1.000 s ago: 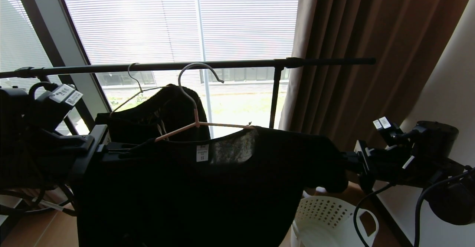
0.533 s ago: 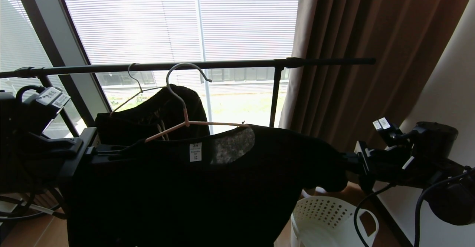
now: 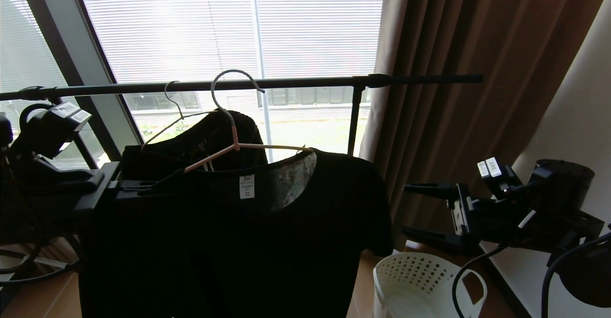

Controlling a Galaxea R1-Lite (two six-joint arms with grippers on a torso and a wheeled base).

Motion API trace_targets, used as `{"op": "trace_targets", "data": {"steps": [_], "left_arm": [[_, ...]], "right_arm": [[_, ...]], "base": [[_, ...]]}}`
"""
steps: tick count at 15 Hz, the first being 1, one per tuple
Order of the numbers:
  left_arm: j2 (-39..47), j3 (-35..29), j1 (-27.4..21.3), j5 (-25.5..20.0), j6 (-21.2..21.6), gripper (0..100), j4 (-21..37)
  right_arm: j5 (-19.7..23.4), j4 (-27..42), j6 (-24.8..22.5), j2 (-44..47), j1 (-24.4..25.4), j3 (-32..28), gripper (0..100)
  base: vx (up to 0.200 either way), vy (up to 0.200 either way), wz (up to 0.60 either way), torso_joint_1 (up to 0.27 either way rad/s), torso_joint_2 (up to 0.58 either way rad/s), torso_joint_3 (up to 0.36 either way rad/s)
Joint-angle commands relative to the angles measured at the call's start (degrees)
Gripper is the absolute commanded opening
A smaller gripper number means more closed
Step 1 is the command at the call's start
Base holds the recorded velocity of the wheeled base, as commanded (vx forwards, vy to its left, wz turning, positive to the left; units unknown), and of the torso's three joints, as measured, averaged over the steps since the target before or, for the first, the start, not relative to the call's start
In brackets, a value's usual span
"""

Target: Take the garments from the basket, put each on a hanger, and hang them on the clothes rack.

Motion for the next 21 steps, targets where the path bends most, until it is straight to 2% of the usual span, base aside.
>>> {"op": "trace_targets", "data": {"steps": [1, 4, 8, 9, 13, 17, 21], "left_arm": [[-1.4, 0.0, -0.4, 3.3, -1.7, 0, -0.1], [-1.8, 0.6, -3.3, 12.7, -2.2, 0, 0.0], [-1.6, 0.4, -5.6, 16.4, -4.6, 0, -0.1], [-1.6, 0.3, -7.3, 19.7, -5.4, 0, -0.1], [-1.5, 0.3, -10.2, 23.4, -6.7, 0, -0.1], [0.2, -0.7, -13.1, 30.5, -7.4, 0, -0.4], [5.6, -2.1, -16.1, 36.6, -10.5, 0, -5.6]], "right_arm": [[-4.4, -0.1, 0.0, -2.6, 2.1, 0.3, 100], [-11.7, 0.1, 0.7, -4.8, 5.4, -0.2, 100], [-16.9, 0.0, 8.1, -6.6, 7.2, -1.4, 100], [-18.2, 0.0, 9.3, -6.4, 7.3, -1.9, 100], [-18.6, 0.2, 9.4, -6.0, 7.3, -2.5, 100], [-18.6, 0.2, 9.4, -5.8, 7.3, -2.5, 100], [-18.6, 0.3, 9.3, -5.7, 7.3, -2.4, 100]], "base": [[0.0, 0.0, 0.0, 0.0, 0.0, 0.0], [0.0, 0.0, 0.0, 0.0, 0.0, 0.0], [0.0, 0.0, 0.0, 0.0, 0.0, 0.0], [0.0, 0.0, 0.0, 0.0, 0.0, 0.0], [0.0, 0.0, 0.0, 0.0, 0.0, 0.0], [0.0, 0.0, 0.0, 0.0, 0.0, 0.0], [0.0, 0.0, 0.0, 0.0, 0.0, 0.0]]}}
